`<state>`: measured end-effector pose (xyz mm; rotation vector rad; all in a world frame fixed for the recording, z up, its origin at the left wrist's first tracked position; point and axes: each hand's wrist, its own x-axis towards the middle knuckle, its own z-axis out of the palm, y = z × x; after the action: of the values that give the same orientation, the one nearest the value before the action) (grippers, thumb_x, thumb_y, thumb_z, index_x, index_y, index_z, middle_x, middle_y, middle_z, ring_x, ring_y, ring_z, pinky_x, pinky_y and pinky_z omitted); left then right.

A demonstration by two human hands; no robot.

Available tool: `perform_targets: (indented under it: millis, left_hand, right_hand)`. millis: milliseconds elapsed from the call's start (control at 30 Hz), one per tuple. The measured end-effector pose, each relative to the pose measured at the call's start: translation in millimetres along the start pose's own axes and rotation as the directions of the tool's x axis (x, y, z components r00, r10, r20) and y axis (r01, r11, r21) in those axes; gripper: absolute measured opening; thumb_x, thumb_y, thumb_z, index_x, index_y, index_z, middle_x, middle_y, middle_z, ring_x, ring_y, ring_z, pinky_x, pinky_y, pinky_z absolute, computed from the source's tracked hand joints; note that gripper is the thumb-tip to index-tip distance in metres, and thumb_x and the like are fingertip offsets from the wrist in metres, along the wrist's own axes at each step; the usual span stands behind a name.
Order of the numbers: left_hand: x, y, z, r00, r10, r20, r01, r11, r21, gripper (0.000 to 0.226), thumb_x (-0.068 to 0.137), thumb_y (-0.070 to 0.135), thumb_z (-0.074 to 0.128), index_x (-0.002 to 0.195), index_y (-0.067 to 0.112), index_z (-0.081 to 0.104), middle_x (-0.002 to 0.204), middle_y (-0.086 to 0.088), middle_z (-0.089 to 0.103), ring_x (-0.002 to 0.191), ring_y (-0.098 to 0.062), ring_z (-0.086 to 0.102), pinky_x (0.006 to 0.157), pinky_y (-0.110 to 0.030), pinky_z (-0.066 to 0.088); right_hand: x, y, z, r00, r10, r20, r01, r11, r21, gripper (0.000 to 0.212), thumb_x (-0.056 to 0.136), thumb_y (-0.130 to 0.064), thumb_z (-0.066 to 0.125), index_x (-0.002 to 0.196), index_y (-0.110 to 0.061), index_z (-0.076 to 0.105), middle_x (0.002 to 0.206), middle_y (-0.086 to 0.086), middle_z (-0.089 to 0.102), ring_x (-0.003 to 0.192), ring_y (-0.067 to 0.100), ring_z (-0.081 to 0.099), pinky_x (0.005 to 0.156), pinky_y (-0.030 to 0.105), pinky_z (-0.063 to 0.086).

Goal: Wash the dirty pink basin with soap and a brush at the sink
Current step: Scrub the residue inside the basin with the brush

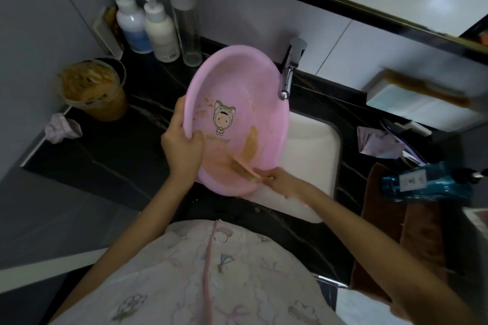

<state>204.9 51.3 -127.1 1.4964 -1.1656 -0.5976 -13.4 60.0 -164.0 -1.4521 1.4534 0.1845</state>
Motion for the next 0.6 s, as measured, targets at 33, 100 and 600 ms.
perform_targets:
  millis: [33,100,600]
  left_hand:
    - [0,0,0,1.000,0.001,0.004,-0.001,1.000,0.002,0.072,0.068,-0.014,0.046,0.134,0.016,0.050,0.099,0.006,0.059,0.080,0.008,0.056,0.071,-0.010,0.046]
    - [0,-1,0,1.000,0.004,0.012,-0.004,1.000,-0.001,0.072,0.068,-0.014,0.046,0.134,0.016,0.049,0.099,0.006,0.058,0.081,0.008,0.056,0.071,-0.011,0.047]
    - [2,-2,1,1.000,0.030,0.002,-0.030,0.999,-0.012,0.070,0.070,-0.013,0.047,0.133,0.015,0.050,0.102,0.006,0.059,0.084,0.005,0.057,0.075,-0.017,0.051]
  right_hand:
    - [10,9,-10,0.999,0.036,-0.030,-0.038,0.998,-0.044,0.043,0.101,-0.022,0.038,0.144,-0.021,0.039,0.122,0.008,0.060,0.068,0.004,0.050,0.058,0.010,0.042]
    - [21,14,-19,0.997,0.064,-0.038,-0.066,0.996,-0.054,0.042,0.100,-0.024,0.041,0.142,-0.023,0.042,0.128,0.010,0.056,0.093,0.017,0.057,0.076,0.020,0.045]
    - [-10,4,27,0.971,-0.226,0.081,0.228,0.973,-0.027,0.043,0.101,-0.021,0.037,0.144,-0.028,0.036,0.127,0.009,0.056,0.098,0.020,0.058,0.093,0.027,0.044]
